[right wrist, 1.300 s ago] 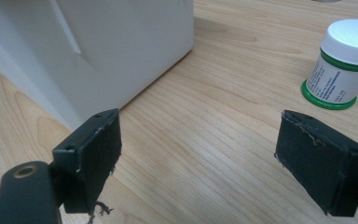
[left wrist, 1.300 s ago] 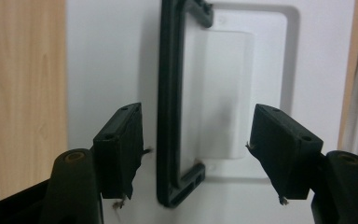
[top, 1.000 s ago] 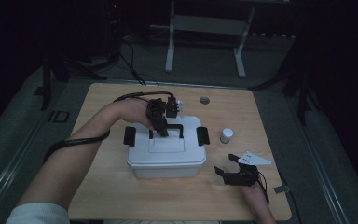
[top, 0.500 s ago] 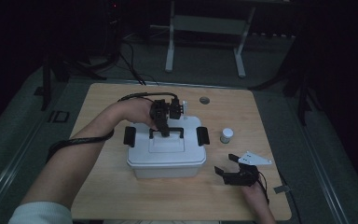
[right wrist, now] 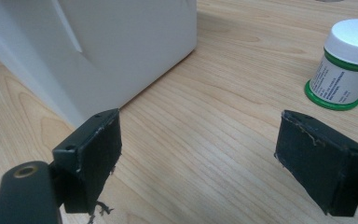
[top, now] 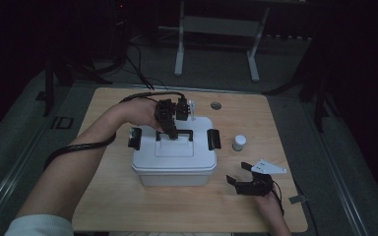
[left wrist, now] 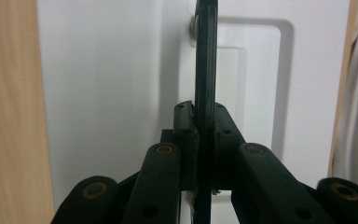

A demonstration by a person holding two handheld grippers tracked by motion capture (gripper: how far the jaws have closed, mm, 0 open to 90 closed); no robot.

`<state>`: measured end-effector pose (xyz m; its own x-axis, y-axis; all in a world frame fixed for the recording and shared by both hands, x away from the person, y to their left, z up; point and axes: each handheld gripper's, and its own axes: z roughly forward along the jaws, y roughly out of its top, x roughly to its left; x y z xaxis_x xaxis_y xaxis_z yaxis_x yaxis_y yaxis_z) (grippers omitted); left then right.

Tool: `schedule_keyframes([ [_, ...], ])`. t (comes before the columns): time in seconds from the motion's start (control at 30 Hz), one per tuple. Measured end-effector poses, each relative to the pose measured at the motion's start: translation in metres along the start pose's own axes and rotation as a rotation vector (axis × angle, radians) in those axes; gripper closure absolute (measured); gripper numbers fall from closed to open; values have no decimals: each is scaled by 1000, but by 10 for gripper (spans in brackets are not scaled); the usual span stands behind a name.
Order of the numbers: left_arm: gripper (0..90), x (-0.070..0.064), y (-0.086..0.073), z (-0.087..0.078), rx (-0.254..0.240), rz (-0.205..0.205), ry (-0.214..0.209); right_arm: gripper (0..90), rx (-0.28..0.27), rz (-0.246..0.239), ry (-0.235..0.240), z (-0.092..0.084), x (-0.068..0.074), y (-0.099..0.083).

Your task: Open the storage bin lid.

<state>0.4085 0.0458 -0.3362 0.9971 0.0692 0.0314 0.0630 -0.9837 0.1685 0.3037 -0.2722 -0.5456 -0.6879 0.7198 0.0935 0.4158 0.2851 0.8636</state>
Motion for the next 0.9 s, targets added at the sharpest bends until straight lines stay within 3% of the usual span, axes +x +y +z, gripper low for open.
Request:
schedule_keyframes([
  [0.23,835,0,-10,-16,-21,-17,12,141,0,6,0,0,0,0],
  [0.43,835,0,-27,-29,-26,-48,16,141,0,6,-1,0,0,0],
  [0.9,836,2,-78,-46,-34,-148,38,141,5,9,-4,1,0,0],
])
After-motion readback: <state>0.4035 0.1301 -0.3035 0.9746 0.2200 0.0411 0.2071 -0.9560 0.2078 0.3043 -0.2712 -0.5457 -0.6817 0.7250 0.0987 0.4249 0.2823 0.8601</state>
